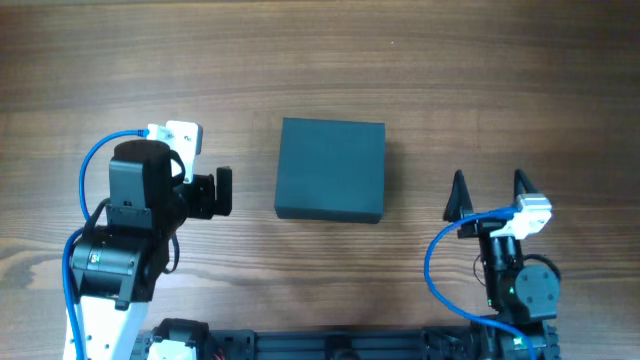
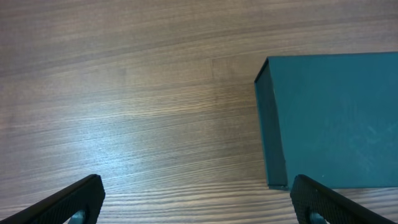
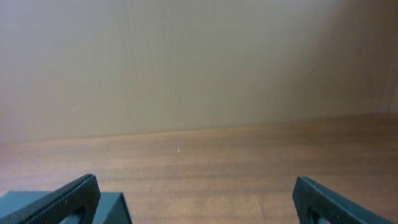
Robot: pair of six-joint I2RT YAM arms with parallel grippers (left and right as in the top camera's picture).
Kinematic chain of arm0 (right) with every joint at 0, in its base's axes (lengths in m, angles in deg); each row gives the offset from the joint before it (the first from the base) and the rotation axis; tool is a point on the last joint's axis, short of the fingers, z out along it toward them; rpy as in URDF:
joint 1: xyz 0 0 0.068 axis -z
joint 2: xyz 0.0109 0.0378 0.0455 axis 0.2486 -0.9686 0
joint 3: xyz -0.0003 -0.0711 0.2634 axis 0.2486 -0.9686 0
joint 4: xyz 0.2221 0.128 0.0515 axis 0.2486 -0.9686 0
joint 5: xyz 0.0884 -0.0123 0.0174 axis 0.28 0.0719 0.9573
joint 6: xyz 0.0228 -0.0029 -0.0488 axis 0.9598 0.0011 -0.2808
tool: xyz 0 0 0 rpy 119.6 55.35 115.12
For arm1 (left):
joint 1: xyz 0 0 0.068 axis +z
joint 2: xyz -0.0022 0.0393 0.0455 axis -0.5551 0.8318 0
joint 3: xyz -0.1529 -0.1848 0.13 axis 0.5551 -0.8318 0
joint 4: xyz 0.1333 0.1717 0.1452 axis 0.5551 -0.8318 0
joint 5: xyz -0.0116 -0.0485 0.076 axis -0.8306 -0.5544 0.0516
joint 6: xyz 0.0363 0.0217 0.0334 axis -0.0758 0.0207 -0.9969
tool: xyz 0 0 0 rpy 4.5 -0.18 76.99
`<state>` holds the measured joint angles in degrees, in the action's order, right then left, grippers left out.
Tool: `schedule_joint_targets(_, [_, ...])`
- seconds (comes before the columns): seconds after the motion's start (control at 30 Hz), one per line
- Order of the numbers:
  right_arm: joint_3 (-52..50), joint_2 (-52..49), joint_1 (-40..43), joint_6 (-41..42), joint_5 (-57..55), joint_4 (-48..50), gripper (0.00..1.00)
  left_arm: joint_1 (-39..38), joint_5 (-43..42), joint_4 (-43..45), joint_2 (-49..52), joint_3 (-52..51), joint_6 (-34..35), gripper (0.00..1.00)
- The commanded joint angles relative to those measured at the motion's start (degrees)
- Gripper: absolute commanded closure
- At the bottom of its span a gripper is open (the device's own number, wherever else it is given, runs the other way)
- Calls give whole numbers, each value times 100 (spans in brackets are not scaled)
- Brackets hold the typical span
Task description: Pack container
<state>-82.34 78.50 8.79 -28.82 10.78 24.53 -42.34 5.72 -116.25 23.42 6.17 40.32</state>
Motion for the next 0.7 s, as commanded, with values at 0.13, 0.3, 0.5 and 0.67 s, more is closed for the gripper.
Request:
schedule_joint_targets(0.13, [-149, 750, -46, 0, 544, -975, 0, -11, 76, 4, 2, -59, 76, 0])
schedule_joint_targets(0.3, [-149, 750, -85, -184, 581, -979, 0, -11, 79, 4, 2, -59, 74, 0])
schedule_joint_targets(0.5, [-149, 739, -103, -173, 579, -966, 0, -11, 79, 4, 2, -59, 74, 0])
schedule_joint_targets(0.67, [-146, 739, -103, -173, 579, -964, 0, -11, 79, 4, 2, -59, 74, 0])
